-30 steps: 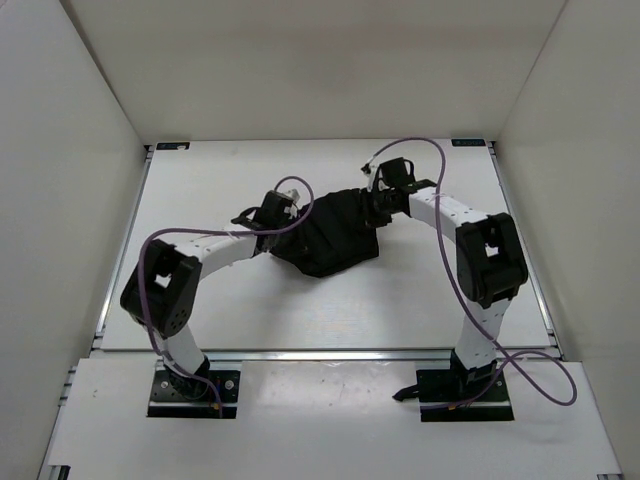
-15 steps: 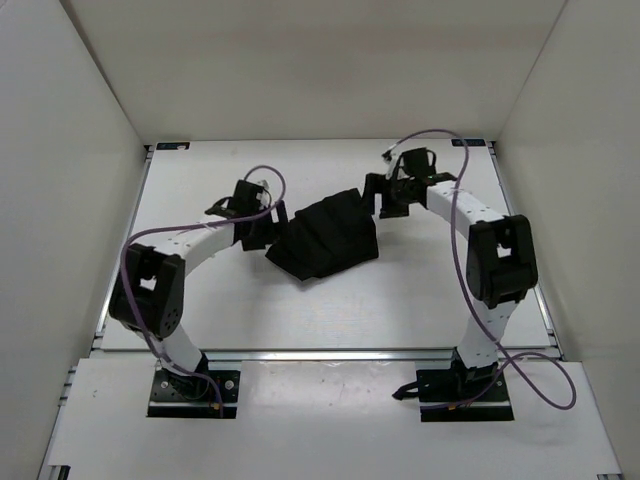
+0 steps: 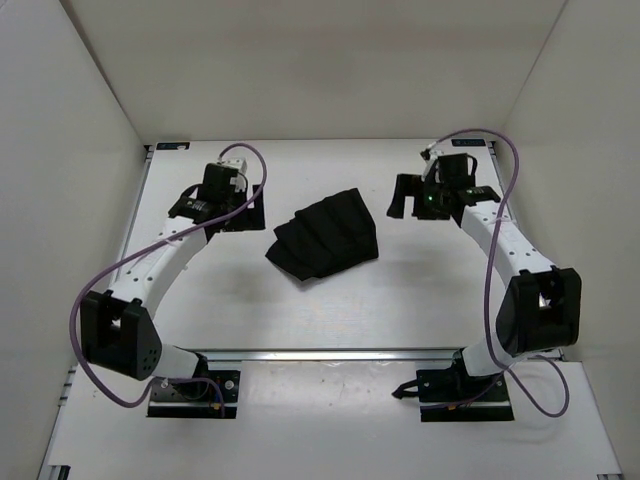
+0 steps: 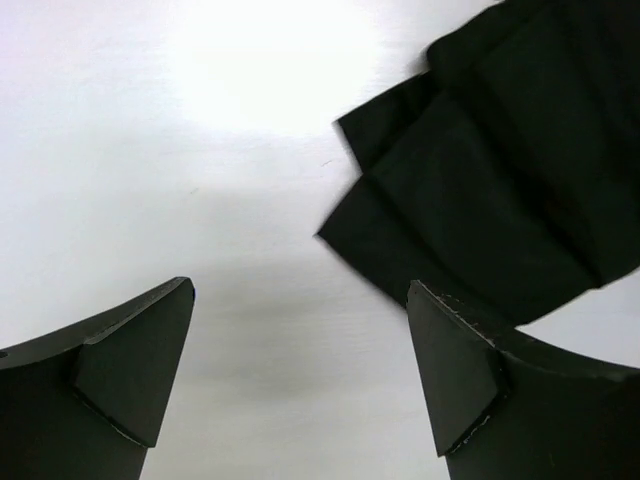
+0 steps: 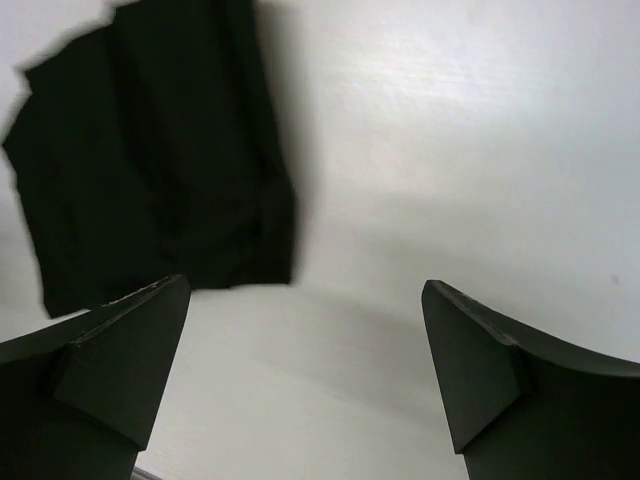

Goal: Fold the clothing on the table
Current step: Fold the skirt

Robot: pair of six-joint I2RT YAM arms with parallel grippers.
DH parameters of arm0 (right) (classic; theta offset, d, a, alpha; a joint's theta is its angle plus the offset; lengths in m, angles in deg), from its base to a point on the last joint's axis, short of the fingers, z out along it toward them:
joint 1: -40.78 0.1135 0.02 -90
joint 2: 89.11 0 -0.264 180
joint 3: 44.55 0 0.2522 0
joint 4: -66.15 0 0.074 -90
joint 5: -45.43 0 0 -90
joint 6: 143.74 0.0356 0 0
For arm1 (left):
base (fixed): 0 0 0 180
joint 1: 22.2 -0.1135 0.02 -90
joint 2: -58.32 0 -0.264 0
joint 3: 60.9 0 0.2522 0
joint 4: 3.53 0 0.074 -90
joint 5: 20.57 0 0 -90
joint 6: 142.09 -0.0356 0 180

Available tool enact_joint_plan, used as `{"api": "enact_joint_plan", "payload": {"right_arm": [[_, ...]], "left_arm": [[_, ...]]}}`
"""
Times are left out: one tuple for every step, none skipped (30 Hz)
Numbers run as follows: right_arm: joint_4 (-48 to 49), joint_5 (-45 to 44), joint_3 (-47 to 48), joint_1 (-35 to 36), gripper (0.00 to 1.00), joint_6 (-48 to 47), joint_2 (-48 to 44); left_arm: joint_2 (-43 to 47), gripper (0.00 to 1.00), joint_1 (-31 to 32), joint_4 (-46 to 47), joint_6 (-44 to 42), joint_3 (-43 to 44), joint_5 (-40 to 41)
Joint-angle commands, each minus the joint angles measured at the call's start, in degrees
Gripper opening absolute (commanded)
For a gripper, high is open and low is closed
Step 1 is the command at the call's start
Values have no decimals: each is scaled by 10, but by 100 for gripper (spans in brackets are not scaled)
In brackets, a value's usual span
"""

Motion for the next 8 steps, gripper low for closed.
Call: {"api": "enact_joint_plan", "payload": {"right_arm": [[-23,-34,-50,-17,99,-4,-27],[-16,-34,-70,-17,99,-1,-38],[-2,-28,-92,-23,99,1,-55],[7,-23,-109,-27,99,8,-60],[6,-13,-114,-29,99,12,-73],[12,-16,-127,-33,99,11,-80],[8,-15,-129,-41,99,12,-83],[5,-16,-131,-45,99,8,-84]], "left_arm": [[41,99,-13,-37,-29,-32,23],[54,99,-13,-36,-28,-41,23],[58,98,-9,-39,-31,-49,25],[63,98,-7,-35,-31,-57,31],[63,99,-3,-38,-34,-62,36],[64,98,-2,-43,-34,-66,38],[62,99,-2,-43,-36,-66,34],[60,99,-3,-46,-34,-67,33]]}}
